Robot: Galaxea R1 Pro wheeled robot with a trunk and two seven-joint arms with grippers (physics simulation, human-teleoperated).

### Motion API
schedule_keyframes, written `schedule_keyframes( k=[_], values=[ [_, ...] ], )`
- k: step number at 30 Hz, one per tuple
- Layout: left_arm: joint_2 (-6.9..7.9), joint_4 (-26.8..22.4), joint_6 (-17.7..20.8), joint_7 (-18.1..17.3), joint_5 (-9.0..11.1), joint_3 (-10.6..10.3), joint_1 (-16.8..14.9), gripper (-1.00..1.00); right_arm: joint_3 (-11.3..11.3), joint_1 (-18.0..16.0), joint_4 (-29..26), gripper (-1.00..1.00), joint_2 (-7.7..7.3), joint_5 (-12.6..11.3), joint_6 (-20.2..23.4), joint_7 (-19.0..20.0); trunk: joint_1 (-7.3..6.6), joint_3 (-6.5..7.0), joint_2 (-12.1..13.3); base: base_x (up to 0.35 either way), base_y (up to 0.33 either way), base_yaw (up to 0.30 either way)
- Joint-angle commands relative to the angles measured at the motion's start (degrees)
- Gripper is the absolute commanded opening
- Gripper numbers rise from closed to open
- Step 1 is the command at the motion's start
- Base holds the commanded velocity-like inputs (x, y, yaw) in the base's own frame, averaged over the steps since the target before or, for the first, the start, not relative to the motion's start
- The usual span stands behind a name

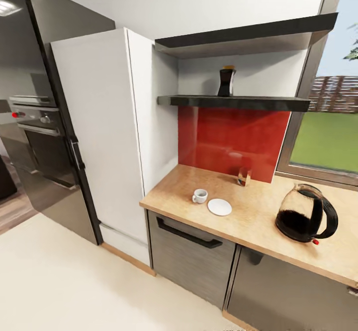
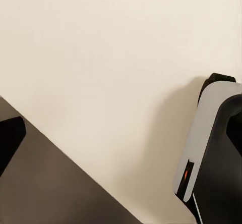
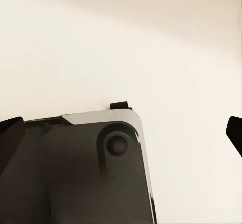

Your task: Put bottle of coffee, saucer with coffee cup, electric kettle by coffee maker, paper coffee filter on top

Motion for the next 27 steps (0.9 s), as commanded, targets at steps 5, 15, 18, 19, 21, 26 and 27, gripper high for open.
schedule_keyframes(
  k=[5, 15, 18, 19, 21, 26, 27],
  values=[
    [-0.02, 0.1, -0.2, 0.2, -0.5, 0.3, 0.0, 1.00, -0.2, 0.0, 0.1, 1.00, 0.01, -0.1, -0.2, 0.1, 0.02, -0.02, 0.0, 0.000, 0.003, -0.266],
    [-0.18, 0.1, -0.2, 0.2, -0.5, 0.3, 0.0, 1.00, -0.2, 0.0, 0.0, 1.00, 0.06, -0.1, -0.1, 0.1, 0.02, -0.02, 0.0, 0.000, 0.192, -0.267],
    [-0.18, 0.1, -0.2, 0.2, -0.5, 0.3, 0.0, 1.00, -0.2, 0.0, 0.0, 1.00, 0.05, -0.1, -0.1, 0.1, 0.02, -0.02, 0.0, 0.000, 0.021, -0.267],
    [-0.18, 0.1, -0.2, 0.2, -0.5, 0.3, 0.0, 1.00, -0.2, 0.0, 0.0, 1.00, 0.05, -0.1, -0.1, 0.1, 0.02, -0.02, 0.0, 0.000, 0.010, -0.267],
    [-0.18, 0.1, -0.2, 0.2, -0.5, 0.3, 0.0, 1.00, -0.2, 0.0, 0.0, 1.00, 0.05, -0.1, -0.1, 0.1, 0.02, -0.02, 0.0, 0.000, 0.006, -0.267],
    [-0.17, 0.1, -0.2, 0.2, -0.5, 0.3, 0.0, 1.00, -0.2, 0.0, 0.0, 1.00, 0.04, -0.1, -0.2, 0.1, 0.02, -0.02, 0.0, 0.000, 0.002, -0.267],
    [-0.17, 0.1, -0.2, 0.2, -0.5, 0.3, 0.0, 1.00, -0.2, 0.0, 0.0, 1.00, 0.03, -0.1, -0.1, 0.1, 0.02, -0.02, 0.0, 0.000, 0.000, -0.267]
  ],
)
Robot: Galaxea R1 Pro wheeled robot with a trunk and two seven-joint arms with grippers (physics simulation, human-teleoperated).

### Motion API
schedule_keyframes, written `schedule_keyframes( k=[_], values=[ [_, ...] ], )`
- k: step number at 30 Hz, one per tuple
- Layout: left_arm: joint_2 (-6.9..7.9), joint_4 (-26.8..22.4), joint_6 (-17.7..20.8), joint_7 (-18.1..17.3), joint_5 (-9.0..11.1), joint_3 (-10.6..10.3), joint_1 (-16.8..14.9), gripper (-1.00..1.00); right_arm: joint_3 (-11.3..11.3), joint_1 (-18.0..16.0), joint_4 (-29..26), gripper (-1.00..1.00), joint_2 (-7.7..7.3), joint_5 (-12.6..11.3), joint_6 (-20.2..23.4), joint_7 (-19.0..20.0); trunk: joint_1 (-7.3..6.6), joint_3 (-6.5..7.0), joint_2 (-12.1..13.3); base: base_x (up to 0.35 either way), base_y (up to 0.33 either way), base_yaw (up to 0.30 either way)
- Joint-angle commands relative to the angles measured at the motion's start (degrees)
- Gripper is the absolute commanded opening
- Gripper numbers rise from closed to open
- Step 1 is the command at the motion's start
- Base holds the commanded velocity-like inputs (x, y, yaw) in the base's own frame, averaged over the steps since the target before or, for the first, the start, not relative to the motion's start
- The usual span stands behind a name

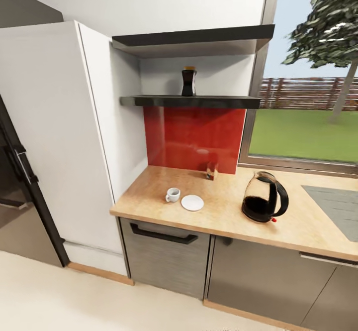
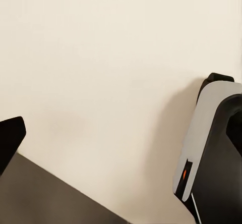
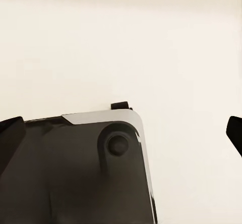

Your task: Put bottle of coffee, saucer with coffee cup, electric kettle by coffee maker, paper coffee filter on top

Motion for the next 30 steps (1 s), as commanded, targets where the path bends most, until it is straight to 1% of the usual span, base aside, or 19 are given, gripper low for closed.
schedule_keyframes(
  k=[1, 11, 20, 27, 30],
  values=[
    [-0.01, 0.1, -0.2, 0.2, -0.5, 0.3, 0.0, 1.00, -0.1, 0.0, 0.1, 1.00, 0.03, -0.1, -0.2, 0.0, 0.02, -0.02, 0.0, 0.000, 0.000, -0.267],
    [-0.10, 0.2, -0.2, 0.2, -0.5, 0.3, 0.0, 1.00, -0.1, 0.0, 0.1, 1.00, 0.07, -0.1, -0.2, 0.0, 0.02, -0.12, 0.0, 0.000, 0.000, -0.269],
    [-0.13, 0.2, -0.3, 0.2, -0.5, 0.3, 0.0, 1.00, 0.0, 0.0, 0.1, 1.00, 0.08, -0.1, -0.3, 0.0, 0.02, -0.72, 0.0, 0.000, 0.000, -0.211],
    [-0.44, 0.2, -0.3, 0.2, -0.6, 0.3, 0.0, 1.00, 0.0, 0.0, 0.1, 1.00, 0.08, -0.1, -0.3, 0.0, 0.02, -1.23, 0.0, -0.001, 0.000, -0.193],
    [-0.45, 0.2, -0.3, 0.2, -0.5, 0.3, 0.0, 1.00, 0.0, 0.0, 0.1, 1.00, 0.08, -0.1, -0.3, 0.0, 0.02, -1.45, 0.0, -0.116, 0.032, -0.192]
  ],
)
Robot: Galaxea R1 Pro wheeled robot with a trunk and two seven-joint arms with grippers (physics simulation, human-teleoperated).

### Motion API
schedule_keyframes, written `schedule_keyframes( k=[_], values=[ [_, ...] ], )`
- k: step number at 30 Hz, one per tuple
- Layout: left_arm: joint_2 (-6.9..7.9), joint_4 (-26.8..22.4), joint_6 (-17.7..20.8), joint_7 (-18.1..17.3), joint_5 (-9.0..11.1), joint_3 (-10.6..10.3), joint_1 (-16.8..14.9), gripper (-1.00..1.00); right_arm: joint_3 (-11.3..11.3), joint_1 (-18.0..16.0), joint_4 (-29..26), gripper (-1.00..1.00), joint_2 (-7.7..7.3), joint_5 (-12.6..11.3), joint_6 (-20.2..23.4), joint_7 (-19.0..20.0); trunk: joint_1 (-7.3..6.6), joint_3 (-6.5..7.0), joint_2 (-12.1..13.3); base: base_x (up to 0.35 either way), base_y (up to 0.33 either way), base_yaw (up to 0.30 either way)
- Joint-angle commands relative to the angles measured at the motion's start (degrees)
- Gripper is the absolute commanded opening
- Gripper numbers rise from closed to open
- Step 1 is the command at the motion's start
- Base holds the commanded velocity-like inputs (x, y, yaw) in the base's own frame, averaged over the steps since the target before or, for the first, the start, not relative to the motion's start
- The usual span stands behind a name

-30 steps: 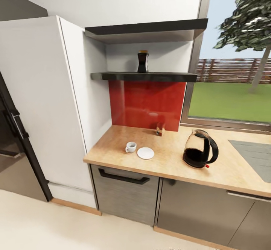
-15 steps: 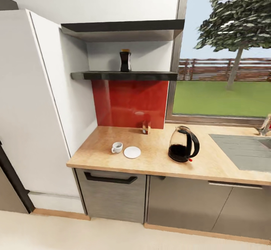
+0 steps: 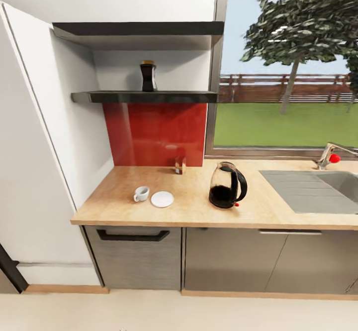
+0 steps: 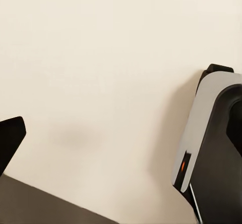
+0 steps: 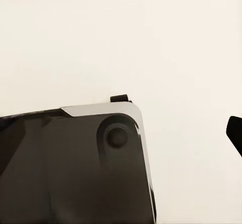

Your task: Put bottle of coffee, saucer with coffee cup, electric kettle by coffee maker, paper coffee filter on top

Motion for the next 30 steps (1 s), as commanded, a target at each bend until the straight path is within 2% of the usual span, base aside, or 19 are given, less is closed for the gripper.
schedule_keyframes(
  k=[1, 8, 30],
  values=[
    [0.00, 0.1, -0.2, 0.1, -0.5, 0.3, 0.0, 1.00, -0.2, -0.1, 0.1, 1.00, 0.02, -0.1, -0.2, 0.0, 0.01, -0.18, -0.1, -0.224, 0.109, -0.192],
    [0.00, 0.1, -0.2, 0.1, -0.5, 0.3, 0.0, 1.00, -0.2, -0.1, 0.1, 1.00, 0.02, -0.1, -0.2, -0.1, 0.01, -0.62, -0.1, -0.193, 0.117, -0.163],
    [-0.18, -0.4, -1.2, -0.1, -1.0, -0.4, -0.8, 1.00, -0.4, -0.1, -0.1, 1.00, 0.02, -0.3, -0.5, -0.4, 0.01, -0.68, -0.1, -0.006, 0.058, -0.007]
  ],
)
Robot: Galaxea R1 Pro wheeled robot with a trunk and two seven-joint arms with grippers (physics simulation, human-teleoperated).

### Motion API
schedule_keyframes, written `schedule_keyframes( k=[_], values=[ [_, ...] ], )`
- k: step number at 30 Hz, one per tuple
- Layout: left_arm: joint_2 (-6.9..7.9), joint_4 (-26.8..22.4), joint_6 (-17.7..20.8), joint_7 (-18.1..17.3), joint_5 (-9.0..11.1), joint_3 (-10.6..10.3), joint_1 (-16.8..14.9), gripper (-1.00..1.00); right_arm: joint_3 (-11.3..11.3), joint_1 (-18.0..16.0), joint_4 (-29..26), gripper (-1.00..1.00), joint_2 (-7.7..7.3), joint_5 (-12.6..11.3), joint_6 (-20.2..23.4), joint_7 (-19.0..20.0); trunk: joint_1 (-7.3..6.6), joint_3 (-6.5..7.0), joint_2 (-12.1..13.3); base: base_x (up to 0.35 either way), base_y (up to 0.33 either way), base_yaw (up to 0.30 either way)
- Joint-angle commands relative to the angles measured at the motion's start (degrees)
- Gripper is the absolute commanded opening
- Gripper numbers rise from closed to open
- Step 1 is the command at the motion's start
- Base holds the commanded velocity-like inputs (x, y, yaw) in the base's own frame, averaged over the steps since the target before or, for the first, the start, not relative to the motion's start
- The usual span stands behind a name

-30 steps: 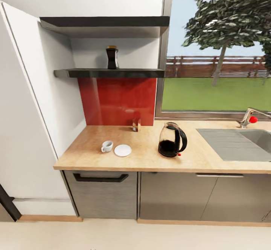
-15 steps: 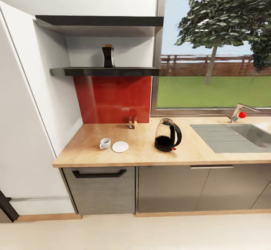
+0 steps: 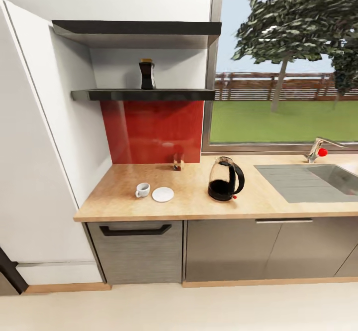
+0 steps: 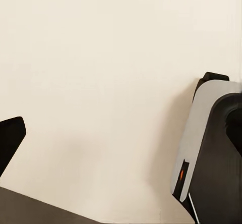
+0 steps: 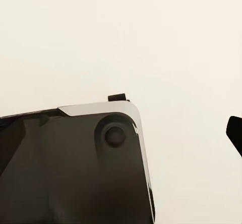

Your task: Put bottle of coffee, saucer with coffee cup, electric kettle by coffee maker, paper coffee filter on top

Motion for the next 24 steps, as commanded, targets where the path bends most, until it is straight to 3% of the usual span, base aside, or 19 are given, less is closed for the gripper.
schedule_keyframes(
  k=[1, 2, 6, 7, 9, 12, 18, 20, 24],
  values=[
    [-0.11, -0.1, -0.4, 0.1, -0.6, 0.4, -0.1, 1.00, -0.1, -0.1, 0.1, 1.00, 0.01, -0.1, -0.2, 0.0, 0.03, -0.13, -0.1, 0.000, 0.002, 0.000],
    [-1.97, -5.5, -1.1, -0.3, -1.4, -0.5, -0.2, 1.00, -0.2, -0.1, 0.1, 1.00, 0.01, -0.2, -0.2, 0.2, 0.03, -0.13, -0.1, 0.000, 0.000, 0.000],
    [-2.53, -12.5, -1.4, -1.5, -5.6, -5.8, -0.2, 1.00, -0.2, -0.1, 0.1, 1.00, 0.01, -0.3, -0.2, 0.1, 0.03, -0.13, -0.1, 0.000, 0.000, 0.000],
    [-2.65, -29.6, -1.4, -13.4, -7.8, -13.4, -0.2, 1.00, 0.1, -0.1, 0.2, 1.00, 0.01, -0.2, -0.2, 0.0, 0.03, -0.13, -0.1, 0.000, 0.000, 0.000],
    [-3.20, -35.5, -1.1, -16.8, -7.8, -13.7, -0.2, 1.00, 0.1, -0.1, 0.2, 1.00, 0.01, -0.2, -0.2, 0.0, 0.03, -0.13, -0.1, 0.000, 0.000, 0.000],
    [-5.22, -43.9, -0.9, -19.9, -7.7, -13.8, -0.5, 1.00, 0.1, -0.1, 0.2, 1.00, 0.03, -0.1, -0.2, 0.0, 0.03, -0.13, -0.1, 0.000, 0.000, 0.000],
    [-11.25, -55.5, -1.1, -21.7, -7.7, -14.5, -0.8, 1.00, 0.2, -0.1, 0.2, 1.00, 0.13, -0.1, -0.2, 0.0, 0.03, -0.13, -0.1, 0.000, 0.000, 0.000],
    [-13.13, -60.1, -1.0, -21.7, -7.7, -16.0, -0.9, 1.00, 0.2, -0.1, 0.2, 1.00, 0.16, 0.0, -0.2, 0.0, 0.03, -0.13, -0.1, 0.000, 0.000, 0.000],
    [-14.76, -66.2, -0.8, -21.2, -7.5, -20.0, -1.0, 1.00, 0.2, -0.1, 0.2, 1.00, 0.18, 0.0, -0.2, 0.0, 0.03, -0.13, -0.1, 0.000, 0.000, 0.000]
  ],
)
